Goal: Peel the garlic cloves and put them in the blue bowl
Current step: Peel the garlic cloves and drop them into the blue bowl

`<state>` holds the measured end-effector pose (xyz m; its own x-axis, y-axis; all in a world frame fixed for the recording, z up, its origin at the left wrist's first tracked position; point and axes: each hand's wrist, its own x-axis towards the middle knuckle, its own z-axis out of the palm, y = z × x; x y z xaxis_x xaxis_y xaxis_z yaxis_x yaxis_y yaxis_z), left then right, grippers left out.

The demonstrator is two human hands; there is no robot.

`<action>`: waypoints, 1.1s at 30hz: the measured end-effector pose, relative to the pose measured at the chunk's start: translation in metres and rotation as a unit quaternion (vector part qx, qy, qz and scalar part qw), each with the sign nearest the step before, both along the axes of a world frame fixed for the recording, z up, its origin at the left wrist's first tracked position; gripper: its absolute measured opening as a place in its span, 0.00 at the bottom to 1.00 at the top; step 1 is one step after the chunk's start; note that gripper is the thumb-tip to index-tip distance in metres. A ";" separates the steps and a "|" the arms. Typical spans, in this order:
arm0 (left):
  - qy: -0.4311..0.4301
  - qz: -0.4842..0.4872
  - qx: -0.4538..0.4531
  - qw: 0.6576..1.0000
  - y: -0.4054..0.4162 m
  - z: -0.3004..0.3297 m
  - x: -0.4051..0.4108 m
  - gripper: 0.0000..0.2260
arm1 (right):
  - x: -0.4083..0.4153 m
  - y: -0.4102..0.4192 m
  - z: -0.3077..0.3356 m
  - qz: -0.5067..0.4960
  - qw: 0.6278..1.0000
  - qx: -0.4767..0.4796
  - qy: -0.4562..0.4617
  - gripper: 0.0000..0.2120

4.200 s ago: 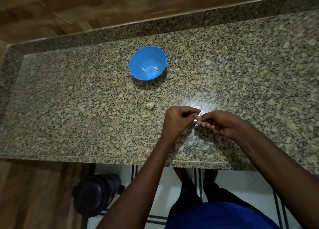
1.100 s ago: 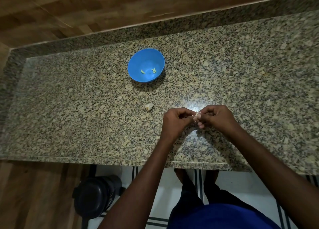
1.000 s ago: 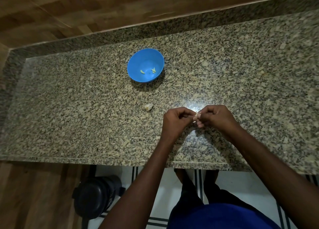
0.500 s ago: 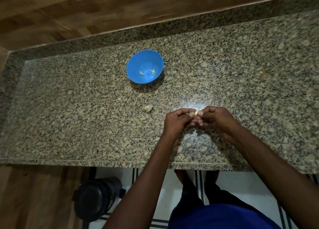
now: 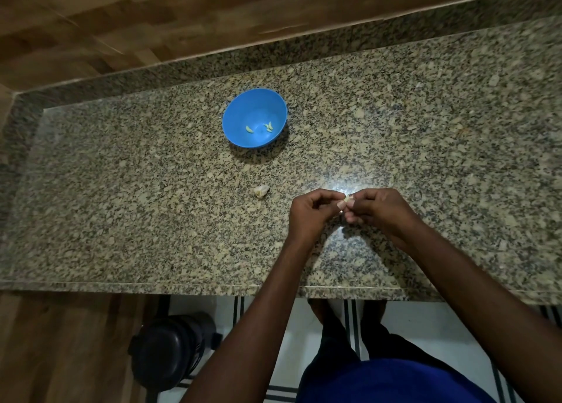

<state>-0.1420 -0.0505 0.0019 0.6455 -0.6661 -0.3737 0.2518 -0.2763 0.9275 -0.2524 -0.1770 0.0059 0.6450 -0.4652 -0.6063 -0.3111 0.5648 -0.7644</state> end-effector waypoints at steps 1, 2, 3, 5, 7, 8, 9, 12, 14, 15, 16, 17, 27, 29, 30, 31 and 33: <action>-0.004 -0.005 0.000 1.000 0.000 0.001 0.000 0.07 | 0.000 0.000 -0.001 -0.005 1.000 0.009 -0.002 0.07; -0.008 -0.010 -0.001 1.000 0.000 0.001 0.001 0.08 | 0.001 0.000 -0.001 -0.010 1.000 0.016 -0.001 0.08; -0.013 -0.015 -0.002 1.000 0.000 0.001 0.001 0.10 | 0.001 0.000 -0.002 -0.014 1.000 0.021 0.002 0.08; -0.025 -0.033 -0.004 0.999 -0.001 0.001 0.003 0.13 | 0.002 -0.001 -0.003 -0.021 0.999 0.028 0.008 0.05; -0.032 -0.058 -0.007 0.998 -0.002 0.001 0.003 0.15 | 0.002 -0.001 -0.003 -0.020 0.999 0.025 0.011 0.04; -0.032 -0.069 -0.009 0.997 -0.002 0.001 0.003 0.15 | 0.002 -0.001 -0.003 -0.017 1.000 0.021 0.014 0.04; -0.031 -0.077 -0.010 0.997 -0.002 0.001 0.003 0.15 | 0.002 0.000 -0.003 -0.016 1.000 0.017 0.017 0.05; -0.037 -0.091 -0.005 0.995 -0.001 0.000 0.002 0.13 | 0.000 0.000 -0.003 -0.015 1.000 0.014 0.020 0.07; -0.041 -0.090 -0.001 0.995 0.000 0.001 0.003 0.12 | -0.001 0.000 -0.002 -0.011 1.000 0.017 0.020 0.05; -0.038 -0.087 -0.001 0.995 0.001 0.001 0.004 0.11 | -0.002 0.000 -0.002 -0.010 1.000 0.018 0.022 0.03; -0.035 -0.084 0.000 0.996 0.002 0.001 0.005 0.11 | -0.002 -0.001 -0.003 -0.007 1.000 0.015 0.026 0.02; -0.032 -0.082 -0.001 0.996 0.002 0.001 0.005 0.11 | -0.002 -0.002 -0.003 -0.004 1.000 0.009 0.028 0.01; -0.017 -0.066 0.007 0.998 0.003 0.008 0.008 0.08 | -0.007 -0.009 -0.001 0.058 0.997 -0.045 0.014 0.10; -0.016 -0.056 0.012 0.998 0.003 0.007 0.008 0.07 | -0.009 -0.008 0.003 0.069 0.996 -0.063 0.004 0.10; -0.014 -0.048 0.017 0.999 0.003 0.007 0.008 0.08 | -0.010 -0.007 0.005 0.073 0.995 -0.072 0.000 0.09; -0.008 -0.040 0.020 0.999 0.003 0.007 0.008 0.08 | -0.010 -0.007 0.008 0.077 0.994 -0.077 -0.004 0.09; 0.009 -0.027 0.021 0.999 0.003 0.007 0.008 0.07 | -0.011 -0.007 0.010 0.083 0.993 -0.078 -0.006 0.08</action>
